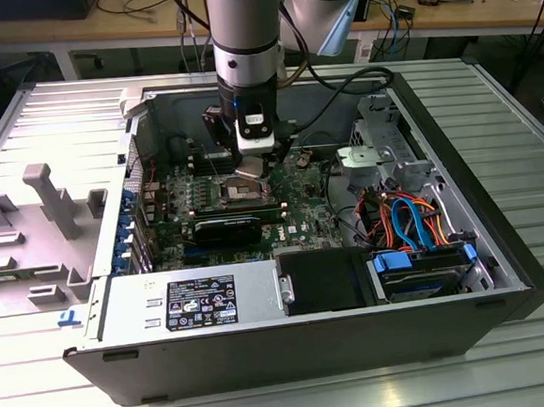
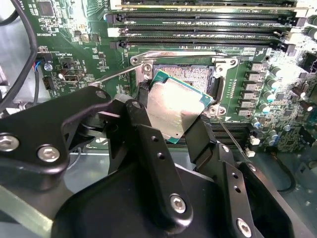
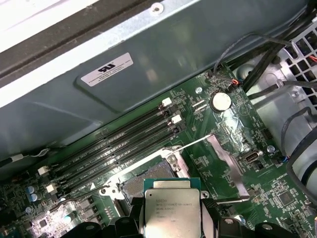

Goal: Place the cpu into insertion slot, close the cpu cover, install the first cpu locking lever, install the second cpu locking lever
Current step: 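Place the cpu into insertion slot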

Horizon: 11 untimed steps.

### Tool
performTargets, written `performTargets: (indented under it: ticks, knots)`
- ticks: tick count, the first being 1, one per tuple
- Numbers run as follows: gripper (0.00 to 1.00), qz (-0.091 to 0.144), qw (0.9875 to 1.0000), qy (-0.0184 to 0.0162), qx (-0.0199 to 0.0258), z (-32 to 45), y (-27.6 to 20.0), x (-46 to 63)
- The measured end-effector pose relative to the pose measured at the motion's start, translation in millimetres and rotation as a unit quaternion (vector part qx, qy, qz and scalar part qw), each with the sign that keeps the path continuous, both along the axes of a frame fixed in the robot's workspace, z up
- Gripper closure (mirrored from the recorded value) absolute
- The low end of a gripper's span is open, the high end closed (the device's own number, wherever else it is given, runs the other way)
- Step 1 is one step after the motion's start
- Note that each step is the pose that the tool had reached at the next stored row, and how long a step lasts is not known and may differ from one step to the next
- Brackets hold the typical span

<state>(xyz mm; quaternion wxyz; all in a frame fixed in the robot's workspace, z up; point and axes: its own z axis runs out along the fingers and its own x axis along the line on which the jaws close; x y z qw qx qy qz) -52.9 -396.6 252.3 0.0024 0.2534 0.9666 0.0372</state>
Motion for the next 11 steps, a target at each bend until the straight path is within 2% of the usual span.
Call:
performTargets:
  ticks: [11]
  knots:
    - [0.46,-0.024,0.9997,0.0,-0.002,-0.5,0.0,0.0]
